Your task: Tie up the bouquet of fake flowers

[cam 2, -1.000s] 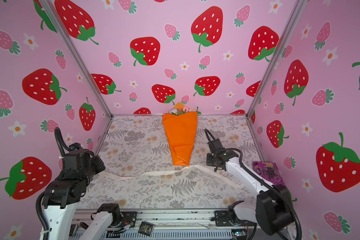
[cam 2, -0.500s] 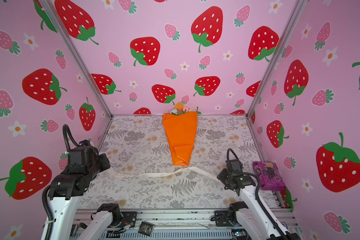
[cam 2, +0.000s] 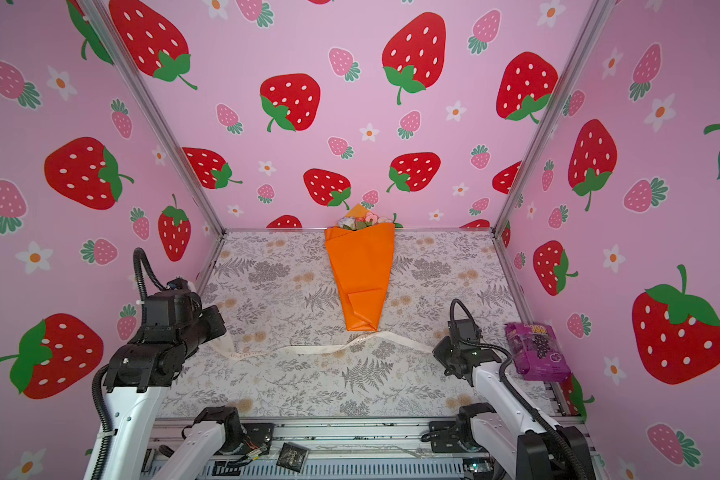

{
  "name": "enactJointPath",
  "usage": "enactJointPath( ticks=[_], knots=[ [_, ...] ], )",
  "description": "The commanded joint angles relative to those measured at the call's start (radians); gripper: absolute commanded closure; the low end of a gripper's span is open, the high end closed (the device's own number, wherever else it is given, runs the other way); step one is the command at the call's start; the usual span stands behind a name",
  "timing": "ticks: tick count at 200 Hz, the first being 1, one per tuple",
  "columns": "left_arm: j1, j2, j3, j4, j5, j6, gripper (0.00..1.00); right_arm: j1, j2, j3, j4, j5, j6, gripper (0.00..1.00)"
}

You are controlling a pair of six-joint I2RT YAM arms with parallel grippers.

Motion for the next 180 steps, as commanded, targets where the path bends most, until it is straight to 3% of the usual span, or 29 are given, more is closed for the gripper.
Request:
enactJointPath(
  ticks=[1,34,56,86,112,147,166,180],
  knots=[
    [0.009,0.005,-0.031,0.012,0.006,-0.007,1.0,-0.065,0.085,-0.013,0.049,0.06,-0.09,0.73],
    [0.052,0.055,-0.098,0.059,0.082,-0.032,1.0,-0.256,0.258,0.07,0.14,0.036,-0.228,0.84],
    [0.147,0.1,-0.136,0.097,0.176,-0.044,1.0,-0.356,0.389,0.173,0.177,-0.035,-0.291,0.89],
    [0.287,0.171,-0.157,0.139,0.253,-0.018,1.0,-0.388,0.549,0.295,0.203,0.0,-0.336,0.9],
    [0.363,0.285,-0.105,0.113,0.257,0.076,1.0,-0.388,0.626,0.398,0.182,0.109,-0.387,0.9],
    [0.38,0.47,0.019,0.053,0.186,0.107,1.0,-0.389,0.65,0.473,0.157,0.263,-0.438,0.9],
    [0.381,0.554,0.086,0.029,0.199,0.128,1.0,-0.389,0.66,0.492,0.153,0.247,-0.455,0.9],
    [0.381,0.607,0.123,0.023,0.147,0.147,1.0,-0.389,0.668,0.496,0.157,0.248,-0.465,0.9]
  ],
)
